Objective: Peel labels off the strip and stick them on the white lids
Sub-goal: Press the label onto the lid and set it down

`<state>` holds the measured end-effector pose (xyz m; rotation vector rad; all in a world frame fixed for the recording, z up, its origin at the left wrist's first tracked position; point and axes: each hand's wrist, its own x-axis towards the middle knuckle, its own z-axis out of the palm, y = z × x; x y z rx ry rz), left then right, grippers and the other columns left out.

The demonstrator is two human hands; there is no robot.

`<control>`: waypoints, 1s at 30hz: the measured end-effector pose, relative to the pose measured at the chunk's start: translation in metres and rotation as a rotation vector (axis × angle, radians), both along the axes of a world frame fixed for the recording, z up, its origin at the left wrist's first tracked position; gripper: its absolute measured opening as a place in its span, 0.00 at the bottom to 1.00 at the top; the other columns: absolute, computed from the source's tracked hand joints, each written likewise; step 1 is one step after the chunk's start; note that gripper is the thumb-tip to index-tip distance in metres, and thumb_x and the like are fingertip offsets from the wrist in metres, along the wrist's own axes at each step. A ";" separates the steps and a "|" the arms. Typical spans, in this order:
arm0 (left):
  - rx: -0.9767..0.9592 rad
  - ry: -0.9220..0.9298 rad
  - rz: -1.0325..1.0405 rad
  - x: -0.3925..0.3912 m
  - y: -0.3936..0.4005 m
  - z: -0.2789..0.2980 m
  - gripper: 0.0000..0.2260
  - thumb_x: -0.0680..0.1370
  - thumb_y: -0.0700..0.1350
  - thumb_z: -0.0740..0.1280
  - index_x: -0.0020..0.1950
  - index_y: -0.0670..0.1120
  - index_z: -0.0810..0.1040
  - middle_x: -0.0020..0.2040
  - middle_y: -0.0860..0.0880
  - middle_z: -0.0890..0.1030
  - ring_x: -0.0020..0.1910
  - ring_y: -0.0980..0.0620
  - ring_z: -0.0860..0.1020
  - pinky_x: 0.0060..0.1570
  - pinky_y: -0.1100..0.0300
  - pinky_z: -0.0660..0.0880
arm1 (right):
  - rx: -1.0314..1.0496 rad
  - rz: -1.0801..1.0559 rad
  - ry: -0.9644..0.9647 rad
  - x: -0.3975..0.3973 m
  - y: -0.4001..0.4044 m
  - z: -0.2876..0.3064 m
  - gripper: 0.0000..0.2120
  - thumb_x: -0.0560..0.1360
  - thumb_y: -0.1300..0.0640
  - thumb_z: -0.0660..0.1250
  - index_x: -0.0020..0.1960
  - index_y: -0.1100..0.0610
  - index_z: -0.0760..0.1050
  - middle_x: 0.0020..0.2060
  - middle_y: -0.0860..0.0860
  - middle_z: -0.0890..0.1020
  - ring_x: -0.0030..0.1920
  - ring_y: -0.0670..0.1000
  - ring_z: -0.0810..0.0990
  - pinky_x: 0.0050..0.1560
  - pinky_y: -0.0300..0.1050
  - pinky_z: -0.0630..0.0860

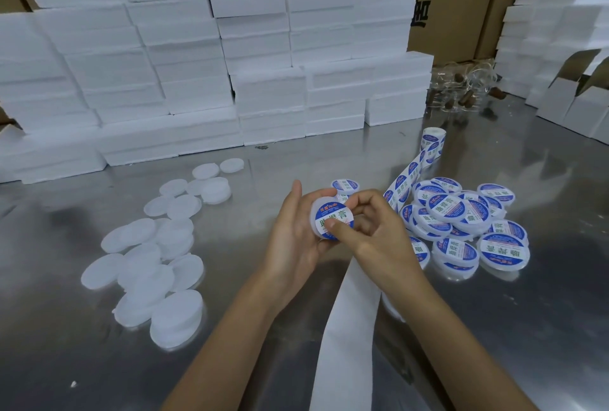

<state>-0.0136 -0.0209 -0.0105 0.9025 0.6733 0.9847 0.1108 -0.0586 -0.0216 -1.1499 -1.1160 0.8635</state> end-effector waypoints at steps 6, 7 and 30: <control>0.069 0.025 0.000 0.004 -0.004 0.002 0.27 0.74 0.60 0.59 0.60 0.40 0.78 0.57 0.39 0.82 0.56 0.44 0.80 0.61 0.50 0.77 | 0.017 -0.045 -0.040 0.000 0.001 -0.001 0.14 0.71 0.64 0.75 0.48 0.54 0.72 0.46 0.52 0.83 0.46 0.49 0.85 0.50 0.53 0.82; 0.086 0.033 -0.001 0.004 -0.005 0.002 0.27 0.74 0.60 0.59 0.60 0.40 0.78 0.56 0.40 0.82 0.55 0.44 0.81 0.58 0.52 0.78 | 0.020 -0.054 -0.057 0.000 0.001 -0.001 0.14 0.71 0.64 0.75 0.48 0.53 0.72 0.45 0.52 0.83 0.45 0.50 0.85 0.49 0.53 0.82; -0.077 -0.195 0.003 0.002 -0.010 0.007 0.22 0.79 0.58 0.59 0.50 0.41 0.84 0.61 0.35 0.81 0.63 0.35 0.77 0.71 0.43 0.68 | 0.203 -0.399 -0.827 -0.002 -0.001 -0.008 0.21 0.71 0.30 0.62 0.36 0.40 0.55 0.32 0.42 0.73 0.38 0.44 0.70 0.47 0.46 0.62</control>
